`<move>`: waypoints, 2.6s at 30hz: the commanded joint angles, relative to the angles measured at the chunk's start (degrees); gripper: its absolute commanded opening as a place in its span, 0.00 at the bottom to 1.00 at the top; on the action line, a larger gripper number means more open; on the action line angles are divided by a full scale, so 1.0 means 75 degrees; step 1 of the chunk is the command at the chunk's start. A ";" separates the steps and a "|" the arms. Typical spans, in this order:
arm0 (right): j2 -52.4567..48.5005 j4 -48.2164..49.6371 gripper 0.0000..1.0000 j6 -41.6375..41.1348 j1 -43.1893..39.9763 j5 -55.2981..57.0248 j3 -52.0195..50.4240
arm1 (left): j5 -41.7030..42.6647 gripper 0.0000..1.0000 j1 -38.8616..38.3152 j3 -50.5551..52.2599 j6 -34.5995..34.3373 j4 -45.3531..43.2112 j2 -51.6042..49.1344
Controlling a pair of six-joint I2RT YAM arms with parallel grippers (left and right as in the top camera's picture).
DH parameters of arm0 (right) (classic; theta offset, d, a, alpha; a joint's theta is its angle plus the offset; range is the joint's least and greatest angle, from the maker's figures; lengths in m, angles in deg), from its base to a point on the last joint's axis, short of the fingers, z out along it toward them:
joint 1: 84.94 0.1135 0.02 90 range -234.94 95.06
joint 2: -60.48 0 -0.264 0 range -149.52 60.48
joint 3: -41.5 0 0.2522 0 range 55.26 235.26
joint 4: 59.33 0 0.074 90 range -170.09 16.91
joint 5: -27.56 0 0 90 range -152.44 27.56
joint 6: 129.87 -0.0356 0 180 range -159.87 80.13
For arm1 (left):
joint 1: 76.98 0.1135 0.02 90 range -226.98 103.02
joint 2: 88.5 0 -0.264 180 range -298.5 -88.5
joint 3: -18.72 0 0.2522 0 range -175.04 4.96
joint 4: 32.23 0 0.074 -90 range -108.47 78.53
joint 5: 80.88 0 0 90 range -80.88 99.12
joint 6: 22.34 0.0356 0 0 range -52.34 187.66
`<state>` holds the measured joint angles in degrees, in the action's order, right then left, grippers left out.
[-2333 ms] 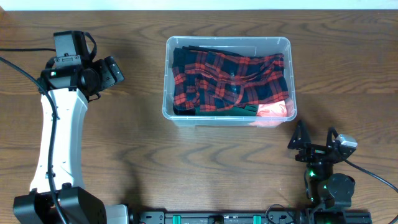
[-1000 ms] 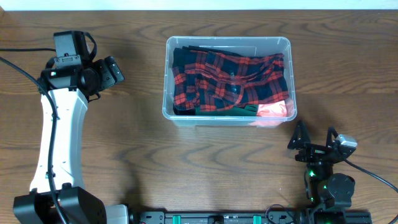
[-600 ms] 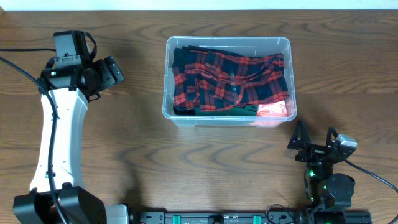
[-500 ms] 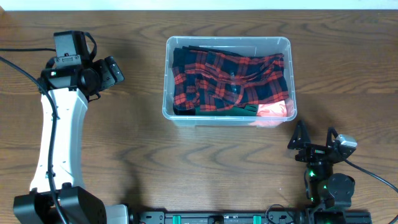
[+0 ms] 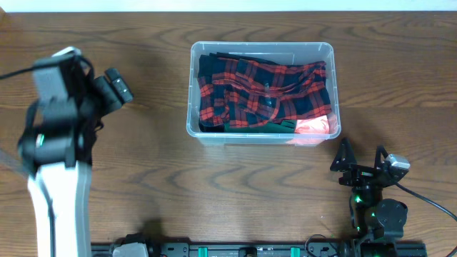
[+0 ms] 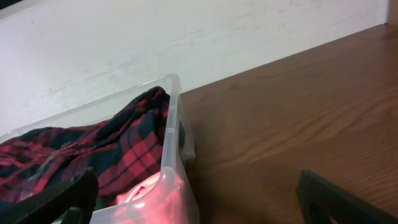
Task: Pack container
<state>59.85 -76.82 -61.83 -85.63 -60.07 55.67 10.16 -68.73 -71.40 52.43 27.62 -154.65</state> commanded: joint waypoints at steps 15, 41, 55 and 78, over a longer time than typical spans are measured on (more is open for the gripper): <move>0.0047 -0.0026 0.99 -0.0067 -0.0050 0.0055 -0.0012 | -0.0111 0.98 -0.0251 0.1230 -0.0015 -0.0181 0.1760; 0.0047 -0.0026 0.99 -0.0067 -0.0050 0.0052 -0.0012 | -0.0111 0.98 -0.0090 0.6764 -0.0015 -0.1883 0.6604; 0.0047 -0.0026 0.99 -0.0067 -0.0050 0.0055 -0.0012 | -0.0111 0.98 0.0729 0.7466 -0.0015 -0.2221 0.7851; 0.0047 -0.0026 0.99 -0.0067 -0.0050 0.0052 -0.0012 | -0.0087 0.98 0.0699 0.8008 -0.0015 -0.3599 0.8810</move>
<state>59.85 -76.89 -61.83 -85.63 -60.07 55.67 9.98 -63.49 -11.44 52.41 2.75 -89.08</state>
